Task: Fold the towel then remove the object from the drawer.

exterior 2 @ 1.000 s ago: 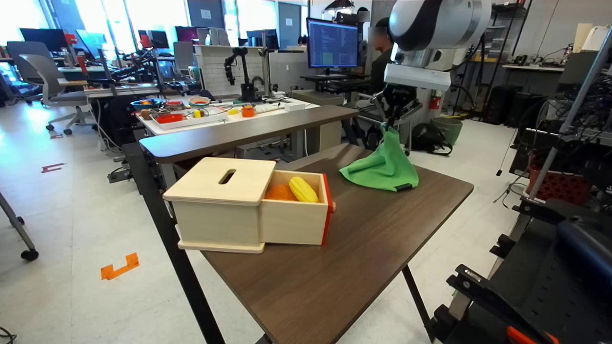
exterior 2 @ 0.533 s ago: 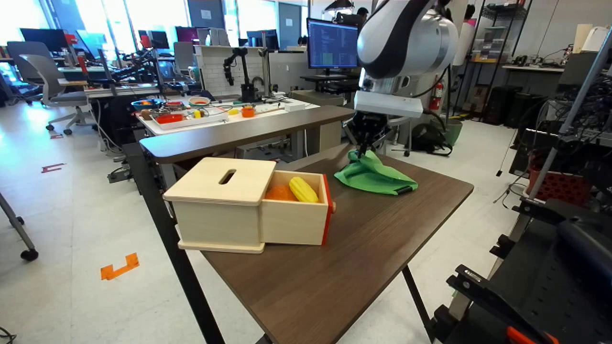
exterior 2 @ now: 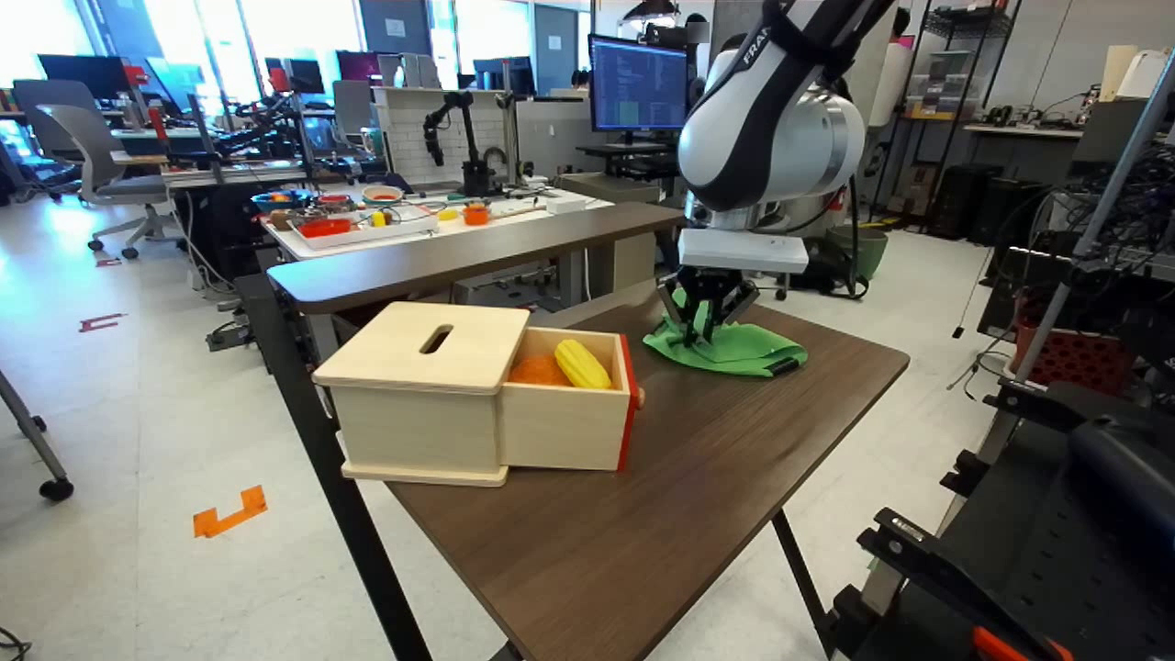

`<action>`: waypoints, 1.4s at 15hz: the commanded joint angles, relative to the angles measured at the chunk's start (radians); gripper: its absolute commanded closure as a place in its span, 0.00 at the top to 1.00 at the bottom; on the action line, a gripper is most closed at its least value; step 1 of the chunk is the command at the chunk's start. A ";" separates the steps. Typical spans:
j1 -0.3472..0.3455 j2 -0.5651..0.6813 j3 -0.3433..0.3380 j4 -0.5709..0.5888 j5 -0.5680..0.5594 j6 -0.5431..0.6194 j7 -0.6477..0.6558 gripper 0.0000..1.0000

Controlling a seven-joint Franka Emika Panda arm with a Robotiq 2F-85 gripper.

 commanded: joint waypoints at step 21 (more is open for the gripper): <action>0.011 -0.368 0.314 -0.324 0.151 0.137 -0.306 1.00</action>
